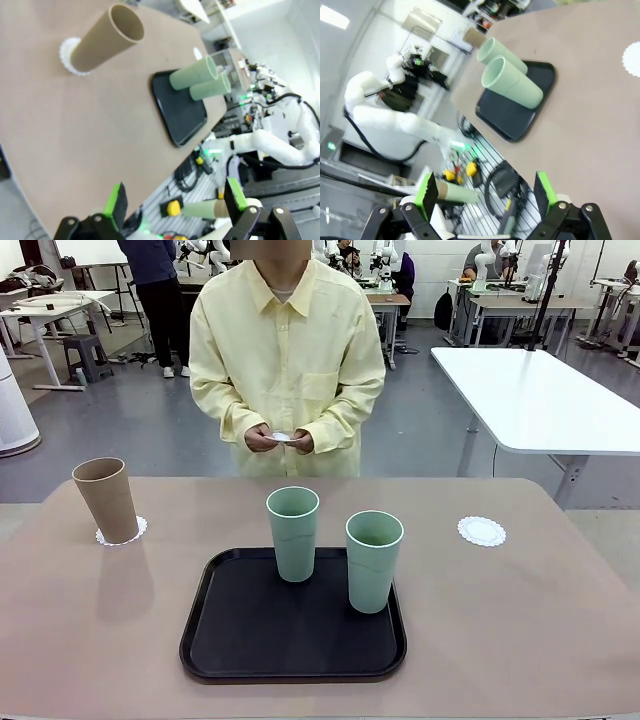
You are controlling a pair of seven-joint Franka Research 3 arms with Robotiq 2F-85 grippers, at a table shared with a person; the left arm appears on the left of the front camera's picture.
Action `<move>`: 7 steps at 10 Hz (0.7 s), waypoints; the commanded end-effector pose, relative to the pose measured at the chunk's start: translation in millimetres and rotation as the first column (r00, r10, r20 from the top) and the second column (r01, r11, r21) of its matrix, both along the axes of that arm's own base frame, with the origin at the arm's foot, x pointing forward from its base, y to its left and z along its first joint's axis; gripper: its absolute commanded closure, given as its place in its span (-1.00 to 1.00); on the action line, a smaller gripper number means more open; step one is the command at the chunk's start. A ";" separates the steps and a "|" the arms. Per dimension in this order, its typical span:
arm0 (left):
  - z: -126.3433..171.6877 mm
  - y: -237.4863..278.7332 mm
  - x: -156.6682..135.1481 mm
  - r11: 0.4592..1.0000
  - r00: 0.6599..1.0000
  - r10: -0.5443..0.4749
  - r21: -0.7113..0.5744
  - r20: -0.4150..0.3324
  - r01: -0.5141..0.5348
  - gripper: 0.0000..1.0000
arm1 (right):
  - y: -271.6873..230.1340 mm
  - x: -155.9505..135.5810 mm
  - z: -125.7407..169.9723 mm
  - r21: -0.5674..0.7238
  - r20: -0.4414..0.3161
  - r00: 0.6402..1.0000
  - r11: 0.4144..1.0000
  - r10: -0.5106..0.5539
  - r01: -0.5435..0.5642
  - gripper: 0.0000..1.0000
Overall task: Place coasters on the table and set cups on them.
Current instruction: Take one Reusable plastic cup from the Flat Tray and place it on a coaster set by the human.
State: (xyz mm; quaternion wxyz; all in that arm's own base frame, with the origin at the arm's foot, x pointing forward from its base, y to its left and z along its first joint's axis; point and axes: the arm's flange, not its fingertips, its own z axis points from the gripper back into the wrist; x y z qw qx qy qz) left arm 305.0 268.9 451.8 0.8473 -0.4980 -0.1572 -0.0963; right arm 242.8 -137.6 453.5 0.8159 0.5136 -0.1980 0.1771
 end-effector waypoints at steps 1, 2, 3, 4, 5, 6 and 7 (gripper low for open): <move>2.7 -1.3 0.3 1.000 1.000 0.014 -0.022 -0.007 -0.014 -1.00 | 17.5 53.0 25.9 -0.256 0.002 0.989 0.956 0.147 -0.142 -1.00; 2.7 -1.3 0.3 1.000 1.000 0.014 -0.022 -0.007 -0.014 -1.00 | 30.4 75.9 44.7 -0.352 0.047 0.984 0.925 0.173 -0.146 -1.00; 2.7 -1.3 0.3 1.000 1.000 0.014 -0.022 -0.007 -0.014 -1.00 | 48.9 91.8 60.5 -0.475 0.093 0.957 0.857 0.275 -0.200 -1.00; 2.7 -1.3 0.3 1.000 1.000 0.014 -0.022 -0.007 -0.014 -1.00 | 81.5 99.7 70.9 -0.591 0.137 0.914 0.772 0.381 -0.233 -1.00; 2.7 -1.3 0.3 1.000 1.000 0.014 -0.022 -0.007 -0.014 -1.00 | 114.2 98.4 71.5 -0.671 0.163 0.857 0.692 0.488 -0.267 -1.00; 2.7 -1.3 0.3 1.000 1.000 0.014 -0.022 -0.007 -0.014 -1.00 | 144.9 95.9 66.6 -0.752 0.161 0.788 0.591 0.595 -0.293 -1.00; 2.7 -1.3 0.3 1.000 1.000 0.014 -0.022 -0.007 -0.014 -1.00 | 170.6 96.1 60.7 -0.814 0.248 0.731 0.546 0.636 -0.199 -1.00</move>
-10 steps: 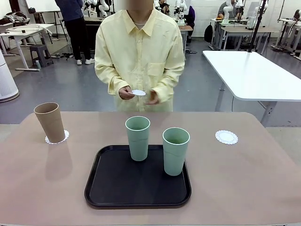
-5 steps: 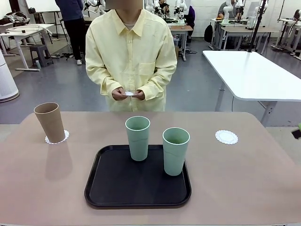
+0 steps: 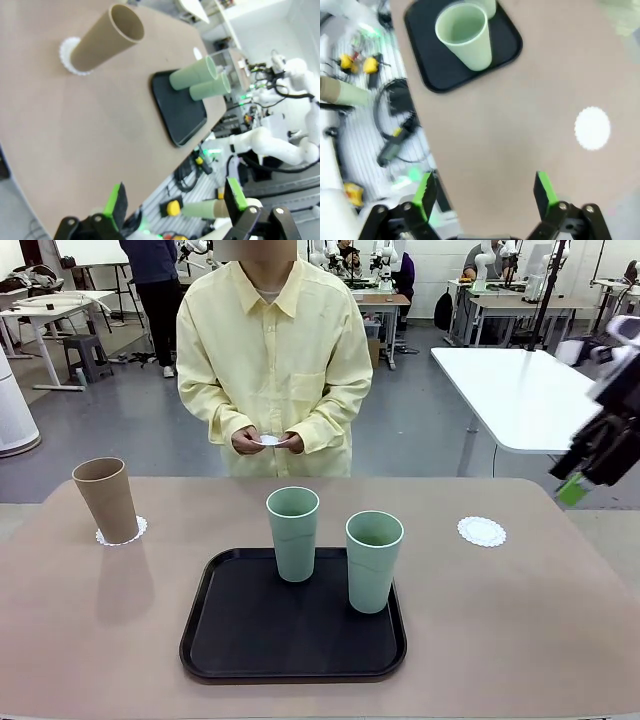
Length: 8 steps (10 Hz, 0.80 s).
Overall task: Place coasters on the table and set cups on them.
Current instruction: Take one Reusable plastic cup from the Flat Tray and place it on a coaster set by the human.
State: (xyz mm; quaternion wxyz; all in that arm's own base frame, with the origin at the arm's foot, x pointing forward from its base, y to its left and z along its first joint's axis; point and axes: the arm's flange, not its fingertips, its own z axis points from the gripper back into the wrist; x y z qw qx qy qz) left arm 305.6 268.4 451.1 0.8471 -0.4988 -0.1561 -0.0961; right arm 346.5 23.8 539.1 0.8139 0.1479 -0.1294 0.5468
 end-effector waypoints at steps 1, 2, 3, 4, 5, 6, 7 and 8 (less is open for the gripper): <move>3.4 -0.8 -0.2 1.000 1.000 0.015 -0.021 -0.005 -0.015 -1.00 | 29.3 -5.1 -33.4 0.005 0.272 0.962 0.999 0.034 -0.036 -1.00; 3.4 -0.8 -0.2 1.000 1.000 0.015 -0.021 -0.005 -0.015 -1.00 | 36.7 -2.4 -41.3 0.040 0.260 0.965 0.998 0.038 -0.050 -1.00; 3.4 -0.8 -0.2 1.000 1.000 0.015 -0.021 -0.005 -0.015 -1.00 | 38.0 -1.4 -48.1 0.088 0.216 0.976 0.994 0.040 -0.061 -1.00; 3.4 -0.8 -0.2 1.000 1.000 0.015 -0.021 -0.005 -0.015 -1.00 | 36.0 -0.8 -52.3 0.135 0.213 0.977 0.989 0.033 -0.063 -1.00; 3.4 -0.8 -0.2 1.000 1.000 0.015 -0.021 -0.005 -0.015 -1.00 | 28.8 -1.3 -57.8 0.156 0.214 0.977 0.987 0.009 -0.043 -1.00; 3.4 -0.8 -0.2 1.000 1.000 0.015 -0.021 -0.005 -0.015 -1.00 | 45.7 -4.4 -42.2 0.047 0.226 0.974 0.998 0.031 -0.043 -1.00; 3.4 -0.8 -0.2 1.000 1.000 0.015 -0.021 -0.005 -0.015 -1.00 | 45.7 -4.4 -42.2 0.047 0.226 0.974 0.998 0.031 -0.043 -1.00; 3.4 -0.8 -0.2 1.000 1.000 0.015 -0.021 -0.005 -0.015 -1.00 | 45.7 -4.4 -42.2 0.047 0.226 0.974 0.998 0.031 -0.043 -1.00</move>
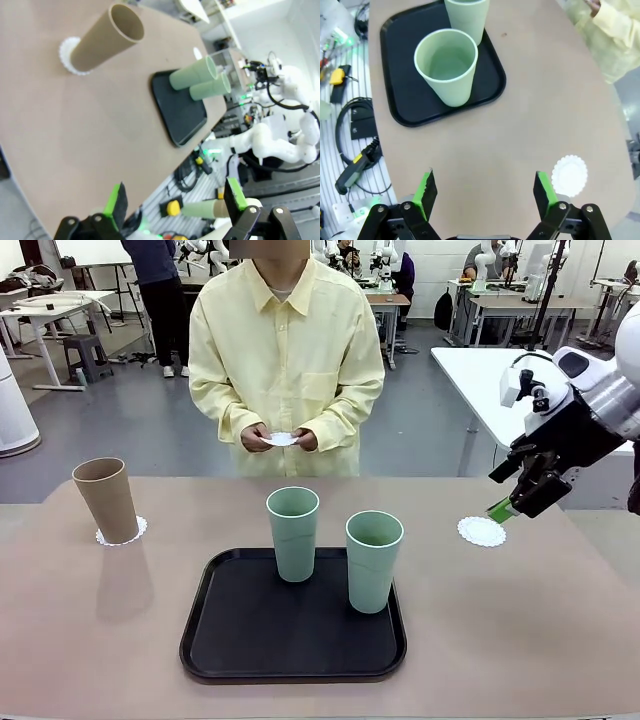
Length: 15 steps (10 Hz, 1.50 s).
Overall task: Place coasters on the table and set cups on them.
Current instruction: Take one Reusable plastic cup from the Flat Tray and place it on a coaster set by the human.
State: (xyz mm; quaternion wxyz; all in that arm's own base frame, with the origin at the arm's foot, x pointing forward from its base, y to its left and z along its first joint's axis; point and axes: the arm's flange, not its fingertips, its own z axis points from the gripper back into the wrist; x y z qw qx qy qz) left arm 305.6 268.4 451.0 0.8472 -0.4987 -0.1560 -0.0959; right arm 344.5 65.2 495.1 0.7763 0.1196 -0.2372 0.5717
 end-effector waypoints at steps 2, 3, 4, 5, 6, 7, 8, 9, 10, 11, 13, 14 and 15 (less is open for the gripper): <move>3.4 -0.8 -0.2 1.000 1.000 0.015 -0.021 -0.004 -0.015 -1.00 | 0.0 0.0 0.0 0.000 0.000 1.000 1.000 0.000 0.000 -1.00; 3.4 -0.8 -0.2 1.000 1.000 0.015 -0.021 -0.004 -0.015 -1.00 | -12.8 10.0 -19.4 0.166 0.018 0.998 0.984 0.060 -0.062 -1.00; 3.4 -0.8 -0.2 1.000 1.000 0.015 -0.021 -0.004 -0.015 -1.00 | -19.4 18.3 -39.1 0.274 0.019 0.993 0.954 0.118 -0.118 -1.00; 3.4 -0.8 -0.2 1.000 1.000 0.015 -0.021 -0.004 -0.015 -1.00 | -22.4 26.2 -55.9 0.355 0.038 0.987 0.921 0.159 -0.162 -1.00; 3.4 -0.8 -0.2 1.000 1.000 0.015 -0.021 -0.004 -0.015 -1.00 | -27.5 33.3 -73.8 0.415 0.058 0.981 0.889 0.185 -0.192 -1.00; 3.4 -0.8 -0.2 1.000 1.000 0.015 -0.021 -0.004 -0.015 -1.00 | -31.5 39.0 -91.8 0.449 0.100 0.975 0.866 0.198 -0.221 -1.00; 3.4 -0.8 -0.2 1.000 1.000 0.015 -0.021 -0.004 -0.015 -1.00 | -31.4 39.3 -109.8 0.476 0.126 0.973 0.849 0.193 -0.230 -1.00; 3.4 -0.8 -0.2 1.000 1.000 0.015 -0.021 -0.004 -0.015 -1.00 | -30.6 42.1 -122.7 0.491 0.136 0.973 0.840 0.188 -0.231 -1.00; 3.4 -0.8 -0.2 1.000 1.000 0.015 -0.021 -0.004 -0.015 -1.00 | -27.9 44.3 -135.2 0.510 0.134 0.969 0.824 0.210 -0.249 -1.00; 3.4 -0.8 -0.2 1.000 1.000 0.015 -0.021 -0.004 -0.015 -1.00 | -26.6 45.8 -145.6 0.518 0.111 0.970 0.821 0.215 -0.241 -1.00; 3.4 -0.8 -0.2 1.000 1.000 0.015 -0.021 -0.004 -0.015 -1.00 | -25.2 41.4 -138.2 0.473 0.046 0.975 0.855 0.217 -0.213 -1.00; 3.4 -0.8 -0.2 1.000 1.000 0.015 -0.021 -0.004 -0.015 -1.00 | -27.6 42.4 -147.9 0.522 0.088 0.973 0.822 0.214 -0.228 -1.00; 3.4 -0.8 -0.2 1.000 1.000 0.015 -0.021 -0.004 -0.015 -1.00 | -27.6 42.4 -147.9 0.522 0.088 0.973 0.822 0.214 -0.228 -1.00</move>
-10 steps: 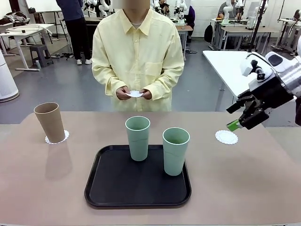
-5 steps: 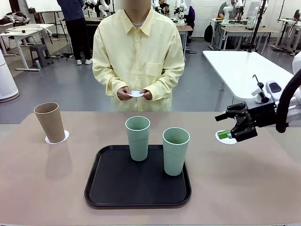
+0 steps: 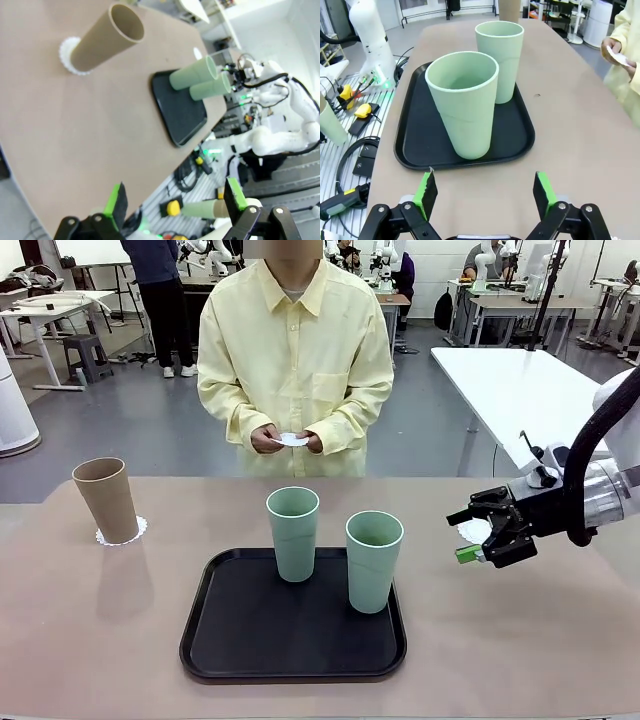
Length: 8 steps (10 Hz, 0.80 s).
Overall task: Place coasters on the table and set cups on them.
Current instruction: Take one Reusable plastic cup from the Flat Tray and place it on a coaster set by the human.
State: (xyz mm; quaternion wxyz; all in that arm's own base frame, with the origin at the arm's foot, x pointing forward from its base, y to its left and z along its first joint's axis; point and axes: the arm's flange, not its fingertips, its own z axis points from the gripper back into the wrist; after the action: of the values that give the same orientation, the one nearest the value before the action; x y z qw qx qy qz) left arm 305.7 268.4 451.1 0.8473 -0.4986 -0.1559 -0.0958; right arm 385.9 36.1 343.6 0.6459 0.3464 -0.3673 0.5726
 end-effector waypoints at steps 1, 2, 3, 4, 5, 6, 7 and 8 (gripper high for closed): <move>3.4 -0.8 -0.3 1.000 1.000 0.015 -0.021 -0.004 -0.015 -1.00 | 0.1 0.0 0.0 0.000 0.000 1.000 1.000 0.000 0.000 -1.00; 3.4 -0.8 -0.3 1.000 1.000 0.015 -0.021 -0.004 -0.015 -1.00 | 1.1 0.5 -0.7 0.018 0.007 1.000 1.000 0.010 -0.010 -1.00; 3.4 -0.8 -0.3 1.000 1.000 0.015 -0.021 -0.004 -0.015 -1.00 | 7.9 -1.6 -8.0 0.055 0.065 0.996 0.997 0.054 -0.058 -1.00; 3.4 -0.8 -0.3 1.000 1.000 0.015 -0.021 -0.004 -0.015 -1.00 | 13.5 -3.0 -16.2 0.073 0.068 0.995 0.994 0.076 -0.081 -1.00; 3.4 -0.8 -0.3 1.000 1.000 0.015 -0.021 -0.004 -0.015 -1.00 | 17.7 -2.8 -23.7 0.089 0.066 0.995 0.993 0.074 -0.080 -1.00; 3.4 -0.8 -0.3 1.000 1.000 0.015 -0.021 -0.004 -0.015 -1.00 | 20.6 -1.1 -28.6 0.096 0.044 0.997 0.993 0.066 -0.070 -1.00; 3.4 -0.8 -0.3 1.000 1.000 0.015 -0.021 -0.004 -0.015 -1.00 | 23.0 2.6 -33.8 0.114 0.013 0.999 0.992 0.045 -0.046 -1.00; 3.4 -0.8 -0.3 1.000 1.000 0.015 -0.021 -0.004 -0.015 -1.00 | 28.4 5.2 -39.7 0.133 0.004 0.999 0.990 0.035 -0.035 -1.00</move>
State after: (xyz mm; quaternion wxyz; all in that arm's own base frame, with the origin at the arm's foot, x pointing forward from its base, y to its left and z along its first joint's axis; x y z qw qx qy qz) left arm 305.6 268.5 451.1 0.8473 -0.4986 -0.1560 -0.0956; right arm 384.2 59.8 312.7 0.6142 0.3889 -0.3820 0.5706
